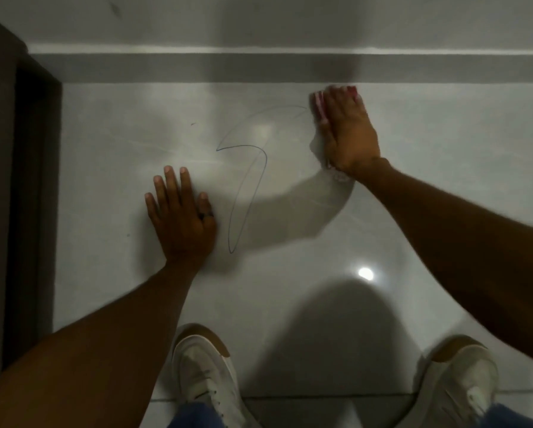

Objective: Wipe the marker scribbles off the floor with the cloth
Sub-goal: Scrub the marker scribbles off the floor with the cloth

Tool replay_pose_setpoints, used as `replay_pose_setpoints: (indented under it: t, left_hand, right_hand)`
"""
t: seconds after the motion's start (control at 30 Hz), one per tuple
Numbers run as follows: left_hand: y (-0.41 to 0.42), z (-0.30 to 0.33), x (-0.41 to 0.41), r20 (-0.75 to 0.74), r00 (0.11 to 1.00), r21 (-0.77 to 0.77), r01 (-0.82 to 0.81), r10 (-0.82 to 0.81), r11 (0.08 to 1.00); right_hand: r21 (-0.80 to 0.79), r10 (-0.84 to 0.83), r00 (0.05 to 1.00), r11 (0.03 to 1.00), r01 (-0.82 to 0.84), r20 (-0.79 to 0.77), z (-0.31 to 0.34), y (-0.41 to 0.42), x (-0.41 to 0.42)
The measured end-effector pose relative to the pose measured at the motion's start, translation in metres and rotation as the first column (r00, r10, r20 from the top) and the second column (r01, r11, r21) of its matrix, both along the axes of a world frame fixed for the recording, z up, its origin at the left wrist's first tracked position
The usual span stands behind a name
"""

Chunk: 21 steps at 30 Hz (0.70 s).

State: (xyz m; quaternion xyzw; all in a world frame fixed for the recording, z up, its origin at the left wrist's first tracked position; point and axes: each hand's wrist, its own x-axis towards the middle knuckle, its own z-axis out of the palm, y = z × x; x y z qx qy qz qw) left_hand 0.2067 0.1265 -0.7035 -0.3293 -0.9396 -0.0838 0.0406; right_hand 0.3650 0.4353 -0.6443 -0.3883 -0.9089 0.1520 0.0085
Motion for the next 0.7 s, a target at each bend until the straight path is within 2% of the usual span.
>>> replay_pose_setpoints:
  t: [0.03, 0.1, 0.13, 0.17, 0.23, 0.27, 0.3, 0.37, 0.4, 0.47, 0.5, 0.6, 0.63, 0.7]
  left_hand:
    - [0.0, 0.0, 0.0, -0.004, 1.0, -0.002, -0.001, 0.001, 1.0]
    - [0.0, 0.001, 0.0, -0.01, 1.0, -0.013, 0.0, 0.0, 1.0]
    - [0.0, 0.001, -0.001, -0.012, 1.0, -0.016, 0.001, -0.001, 1.0]
    - [-0.001, 0.001, -0.002, -0.01, 1.0, -0.019, 0.001, -0.002, 1.0]
    - [-0.001, 0.001, -0.001, 0.0, 1.0, -0.017, 0.007, -0.007, 1.0]
    - [-0.001, 0.002, 0.0, 0.003, 1.0, -0.016, 0.007, -0.007, 1.0]
    - [0.0, 0.003, 0.001, 0.003, 1.0, -0.015, 0.006, -0.006, 1.0]
    - [0.001, 0.004, 0.001, -0.005, 1.0, -0.012, 0.002, -0.002, 1.0]
    - [0.001, 0.004, 0.001, -0.006, 1.0, -0.01, 0.001, -0.001, 1.0]
    - [0.002, 0.004, 0.002, -0.009, 1.0, -0.003, 0.002, -0.002, 1.0]
    - [0.002, 0.003, 0.002, -0.011, 1.0, -0.004, 0.003, -0.003, 1.0]
    - [0.0, 0.003, 0.0, -0.008, 1.0, -0.018, 0.005, -0.005, 1.0]
    - [0.0, 0.004, 0.0, -0.009, 1.0, -0.015, 0.002, -0.002, 1.0]
    - [0.002, 0.005, 0.002, -0.006, 1.0, -0.008, 0.006, -0.006, 1.0]
  right_hand:
    - [-0.001, -0.016, 1.0, 1.0, 0.016, -0.019, 0.0, 0.004, 0.001]
    - [0.04, -0.287, 0.958, 0.957, 0.287, -0.009, 0.001, 0.009, 0.002]
    - [0.052, -0.367, 0.93, 0.929, 0.366, 0.001, 0.002, 0.003, -0.005]
    - [0.031, -0.319, 0.948, 0.947, 0.319, 0.001, 0.004, -0.008, -0.013]
    - [-0.025, 0.019, 0.999, 0.999, -0.02, -0.029, 0.003, -0.026, -0.025]
    - [-0.019, 0.116, 0.992, 0.993, -0.117, -0.051, 0.003, -0.032, -0.029]
    - [-0.003, 0.063, 0.996, 0.998, -0.063, -0.062, 0.002, -0.035, -0.033]
    - [0.028, -0.183, 0.981, 0.982, 0.185, -0.066, 0.002, -0.046, -0.047]
    - [0.021, -0.168, 0.984, 0.985, 0.17, -0.062, 0.003, -0.057, -0.056]
    - [0.018, 0.136, 0.989, 0.991, -0.136, -0.056, -0.002, -0.07, -0.066]
    - [0.032, 0.202, 0.977, 0.979, -0.2, -0.063, -0.004, -0.07, -0.068]
    - [0.035, -0.124, 0.992, 0.992, 0.124, -0.018, -0.004, -0.075, -0.076]
    - [0.023, -0.094, 0.996, 0.995, 0.095, -0.007, -0.002, -0.081, -0.079]
    - [-0.004, 0.195, 0.981, 0.981, -0.195, -0.016, -0.005, -0.089, -0.08]
